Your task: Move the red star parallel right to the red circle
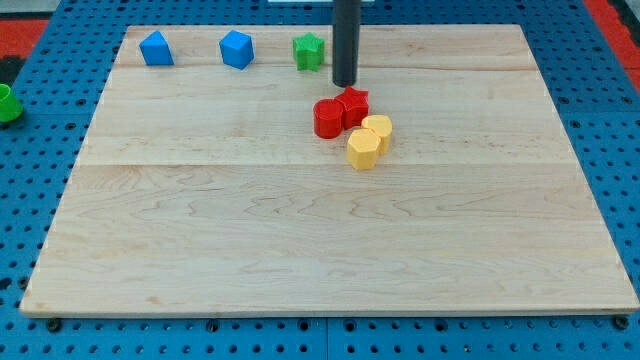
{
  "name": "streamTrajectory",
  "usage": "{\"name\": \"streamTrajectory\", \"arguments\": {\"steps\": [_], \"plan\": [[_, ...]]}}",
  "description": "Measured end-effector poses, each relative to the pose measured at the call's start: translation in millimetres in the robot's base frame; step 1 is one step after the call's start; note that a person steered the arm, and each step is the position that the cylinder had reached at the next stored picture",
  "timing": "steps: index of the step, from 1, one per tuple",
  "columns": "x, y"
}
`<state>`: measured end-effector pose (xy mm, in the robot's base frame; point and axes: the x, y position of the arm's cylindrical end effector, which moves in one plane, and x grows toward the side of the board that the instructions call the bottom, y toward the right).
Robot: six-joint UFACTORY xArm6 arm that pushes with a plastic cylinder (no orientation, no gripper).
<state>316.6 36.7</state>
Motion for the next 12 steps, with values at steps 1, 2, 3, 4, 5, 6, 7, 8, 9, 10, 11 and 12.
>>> {"name": "streamTrajectory", "arguments": {"steps": [1,2,3,4,5,6,7,8,9,10,11,12], "plan": [[6,0],[6,16],[15,20],[36,7],[49,-44],[84,-70],[92,-56],[92,-2],[84,-2],[95,-2],[107,15],[84,-46]]}}
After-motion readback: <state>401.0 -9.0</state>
